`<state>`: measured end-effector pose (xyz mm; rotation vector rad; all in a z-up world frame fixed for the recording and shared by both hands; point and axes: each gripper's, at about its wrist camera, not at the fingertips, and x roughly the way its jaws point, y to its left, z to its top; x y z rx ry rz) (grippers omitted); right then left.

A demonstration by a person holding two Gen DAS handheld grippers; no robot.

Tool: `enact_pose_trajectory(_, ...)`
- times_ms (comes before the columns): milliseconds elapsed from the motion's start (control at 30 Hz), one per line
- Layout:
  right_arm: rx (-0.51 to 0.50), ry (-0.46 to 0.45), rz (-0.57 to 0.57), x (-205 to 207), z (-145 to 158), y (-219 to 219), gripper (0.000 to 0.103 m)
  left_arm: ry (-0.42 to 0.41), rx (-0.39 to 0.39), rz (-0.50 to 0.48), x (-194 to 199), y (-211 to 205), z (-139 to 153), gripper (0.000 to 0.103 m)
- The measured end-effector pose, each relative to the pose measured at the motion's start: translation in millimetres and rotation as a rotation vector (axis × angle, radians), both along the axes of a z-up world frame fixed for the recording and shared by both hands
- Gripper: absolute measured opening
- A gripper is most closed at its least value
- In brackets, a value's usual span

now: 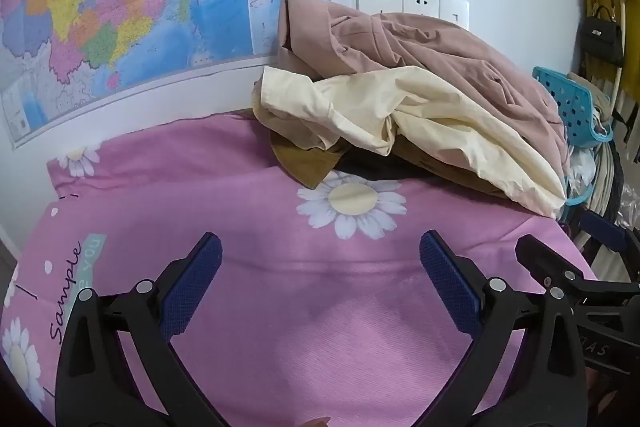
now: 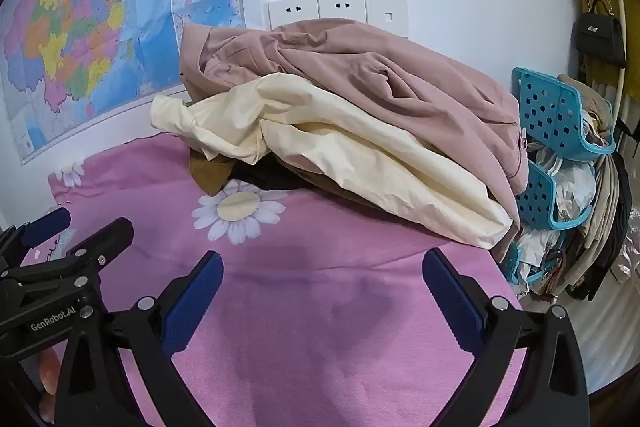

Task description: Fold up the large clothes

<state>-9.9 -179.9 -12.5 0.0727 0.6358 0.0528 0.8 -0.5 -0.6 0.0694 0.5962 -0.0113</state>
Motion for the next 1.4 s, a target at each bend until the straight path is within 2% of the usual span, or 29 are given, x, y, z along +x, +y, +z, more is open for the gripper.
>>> enact_pose_trajectory(400,-0.041,-0.03,-0.007,-7,9,-2,0.097,-0.003,-0.009,0.006,-3,-4,3,0.098)
enact_pose_trajectory(733,-0.055,-0.023,-0.011,-6,10,0,0.097,-0.004,-0.035,0.017,-3,4,2,0.098)
enact_pose_trajectory(1400,-0.073,-0.036,-0.026,-3,15,-3,0.097,-0.018,-0.039,0.023,-2,5,7,0.098)
